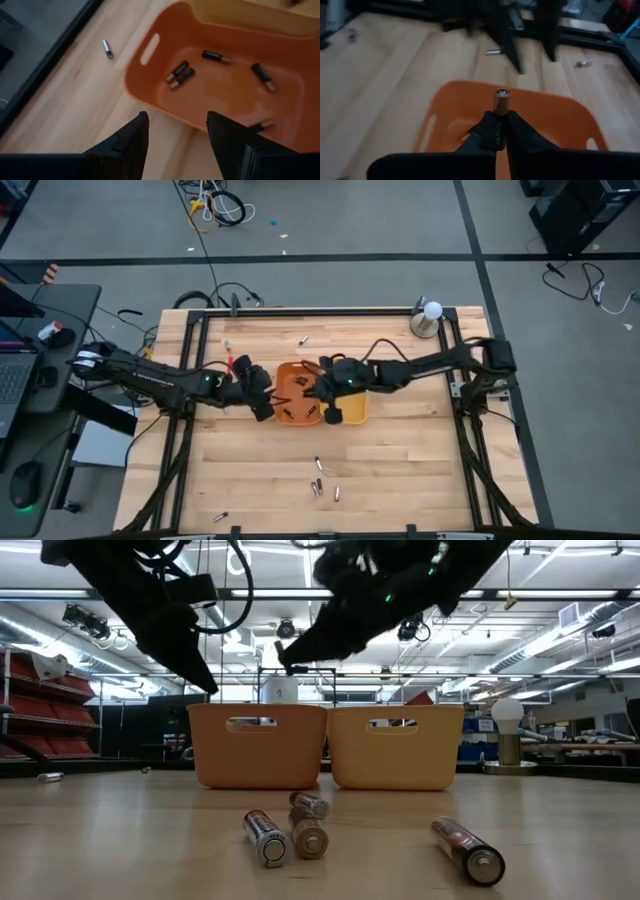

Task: Sort batteries
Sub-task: Put the black battery into the orange bin

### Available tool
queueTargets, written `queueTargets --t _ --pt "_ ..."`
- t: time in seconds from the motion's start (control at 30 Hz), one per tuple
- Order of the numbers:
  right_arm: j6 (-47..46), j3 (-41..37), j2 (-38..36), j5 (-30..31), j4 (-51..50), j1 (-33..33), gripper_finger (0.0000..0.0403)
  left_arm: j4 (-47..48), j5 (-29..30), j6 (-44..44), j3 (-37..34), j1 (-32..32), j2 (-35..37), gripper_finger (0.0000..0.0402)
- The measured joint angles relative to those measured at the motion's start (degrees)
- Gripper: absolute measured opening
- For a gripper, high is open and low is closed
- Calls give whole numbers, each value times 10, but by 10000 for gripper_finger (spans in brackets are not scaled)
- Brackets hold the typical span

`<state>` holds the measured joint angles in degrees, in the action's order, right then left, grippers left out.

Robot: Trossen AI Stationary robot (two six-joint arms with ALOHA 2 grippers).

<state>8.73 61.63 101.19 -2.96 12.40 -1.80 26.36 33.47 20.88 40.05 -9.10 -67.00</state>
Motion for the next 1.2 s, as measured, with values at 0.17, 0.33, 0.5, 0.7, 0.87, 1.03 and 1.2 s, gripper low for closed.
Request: queueTargets --t 0.17,0.33,0.5,0.7,0.87,1.03,1.2 --pt "-14 0 44 0 62 -22 41 28 -5 78 0 -48 0 198" --pt "-15 0 56 0 93 -32 90 38 -7 152 0 -104 0 198" --pt "-37 0 54 3 108 -33 139 25 -7 184 0 -150 0 198" --pt "-57 1 39 -1 118 -24 179 -82 -16 93 0 -222 -22 198" --pt "-68 1 0 -16 99 6 175 -196 -34 -47 0 -253 -62 198" --pt "-105 1 -66 -5 18 44 164 -300 -84 -188 0 -254 -116 198" --pt "-158 1 -135 56 -104 91 155 -390 -151 -267 0 -236 -179 192"
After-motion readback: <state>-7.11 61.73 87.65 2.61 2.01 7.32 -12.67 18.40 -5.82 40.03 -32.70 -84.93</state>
